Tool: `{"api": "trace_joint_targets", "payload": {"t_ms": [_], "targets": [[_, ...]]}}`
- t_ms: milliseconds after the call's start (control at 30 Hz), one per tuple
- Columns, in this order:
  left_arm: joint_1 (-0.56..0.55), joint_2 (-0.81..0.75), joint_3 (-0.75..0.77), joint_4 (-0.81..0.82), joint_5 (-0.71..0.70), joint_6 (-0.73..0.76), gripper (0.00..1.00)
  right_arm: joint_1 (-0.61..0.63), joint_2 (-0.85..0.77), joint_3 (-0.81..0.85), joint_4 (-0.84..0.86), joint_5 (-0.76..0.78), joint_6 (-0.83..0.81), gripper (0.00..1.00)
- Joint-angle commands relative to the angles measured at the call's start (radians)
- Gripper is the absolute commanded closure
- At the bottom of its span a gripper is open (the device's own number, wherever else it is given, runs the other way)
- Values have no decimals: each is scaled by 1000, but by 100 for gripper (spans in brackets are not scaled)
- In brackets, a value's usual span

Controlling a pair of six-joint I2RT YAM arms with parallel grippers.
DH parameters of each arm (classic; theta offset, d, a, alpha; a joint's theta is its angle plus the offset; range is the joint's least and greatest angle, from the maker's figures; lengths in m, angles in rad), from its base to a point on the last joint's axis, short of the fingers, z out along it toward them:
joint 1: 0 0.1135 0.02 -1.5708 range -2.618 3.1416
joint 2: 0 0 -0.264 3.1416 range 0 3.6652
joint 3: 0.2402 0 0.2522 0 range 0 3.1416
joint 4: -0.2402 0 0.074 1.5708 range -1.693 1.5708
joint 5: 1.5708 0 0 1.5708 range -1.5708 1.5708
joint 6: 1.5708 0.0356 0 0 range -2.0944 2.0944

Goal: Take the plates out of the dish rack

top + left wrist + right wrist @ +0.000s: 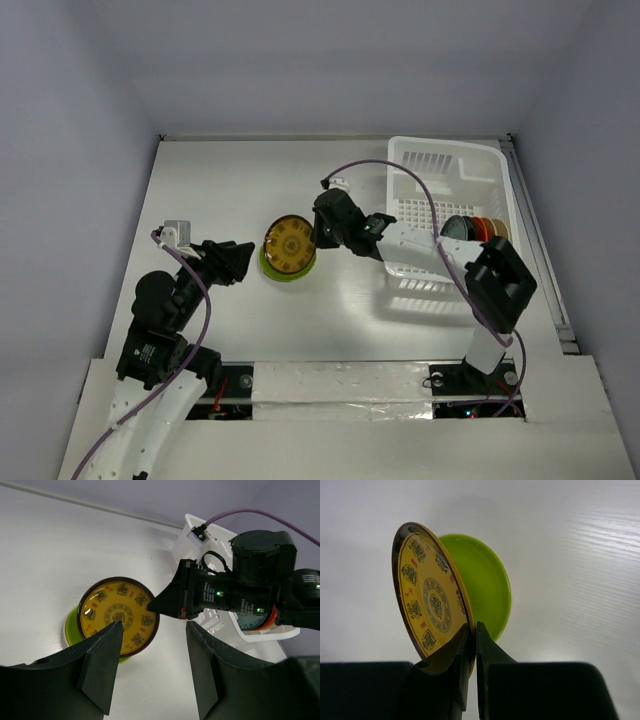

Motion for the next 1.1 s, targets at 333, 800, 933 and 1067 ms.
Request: {"api": "trace_joint_targets", "payload": {"t_ms": [333, 800, 933, 1067], "targets": [[-5, 5, 10, 39, 4, -4, 50, -6, 91, -27, 224, -105, 140, 88], [5, 2, 9, 40, 4, -5, 50, -6, -29, -56, 71, -29, 89, 51], [5, 2, 10, 42, 9, -5, 50, -6, -142, -35, -47, 85, 58, 52], [5, -9, 9, 44, 13, -4, 50, -17, -297, -53, -225, 313, 74, 81]]}}
